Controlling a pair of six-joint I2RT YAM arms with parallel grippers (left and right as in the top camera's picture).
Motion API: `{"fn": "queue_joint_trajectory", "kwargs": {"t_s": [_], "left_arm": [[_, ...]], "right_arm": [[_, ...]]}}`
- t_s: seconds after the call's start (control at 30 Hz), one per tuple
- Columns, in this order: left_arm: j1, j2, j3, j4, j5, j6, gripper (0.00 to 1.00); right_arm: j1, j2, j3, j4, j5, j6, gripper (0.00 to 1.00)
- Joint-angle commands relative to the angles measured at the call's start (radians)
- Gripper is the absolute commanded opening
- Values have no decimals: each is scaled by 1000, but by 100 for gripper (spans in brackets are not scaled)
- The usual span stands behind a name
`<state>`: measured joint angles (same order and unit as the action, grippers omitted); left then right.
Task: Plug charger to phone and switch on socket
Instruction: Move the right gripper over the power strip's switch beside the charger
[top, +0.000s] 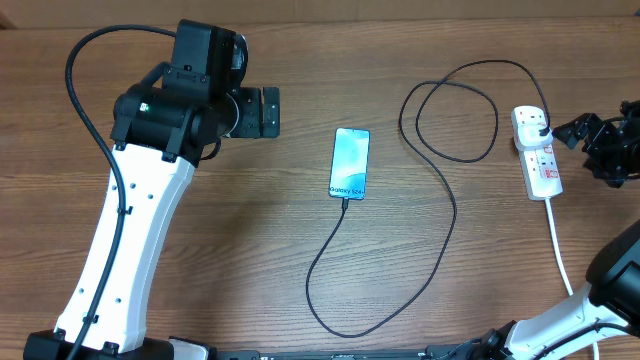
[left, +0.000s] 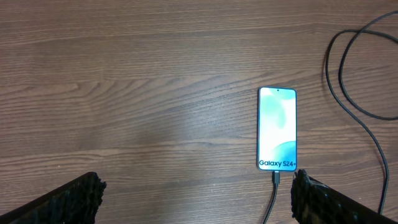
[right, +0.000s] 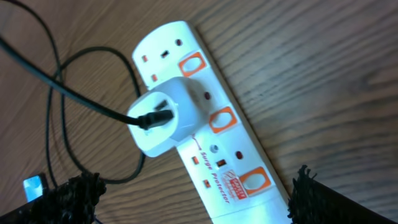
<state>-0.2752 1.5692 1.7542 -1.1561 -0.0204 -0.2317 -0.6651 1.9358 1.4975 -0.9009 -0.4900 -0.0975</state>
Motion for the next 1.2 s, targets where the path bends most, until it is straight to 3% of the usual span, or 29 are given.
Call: {"fn": "queue_joint_trajectory", "kwargs": {"t_s": [0.0,0.5,1.17], "left_arm": [[-6,6,-3,1,-13,18,100],[-6,6,-3,1,-13,19,100],[-6,6,-3,1,-13,18,100]], "right_arm": [[4,2,-3,7,-83,-97,100],[6,9,-5,106,-227,-121,100],[68,71,-5,143,-143,-121,100]]}}
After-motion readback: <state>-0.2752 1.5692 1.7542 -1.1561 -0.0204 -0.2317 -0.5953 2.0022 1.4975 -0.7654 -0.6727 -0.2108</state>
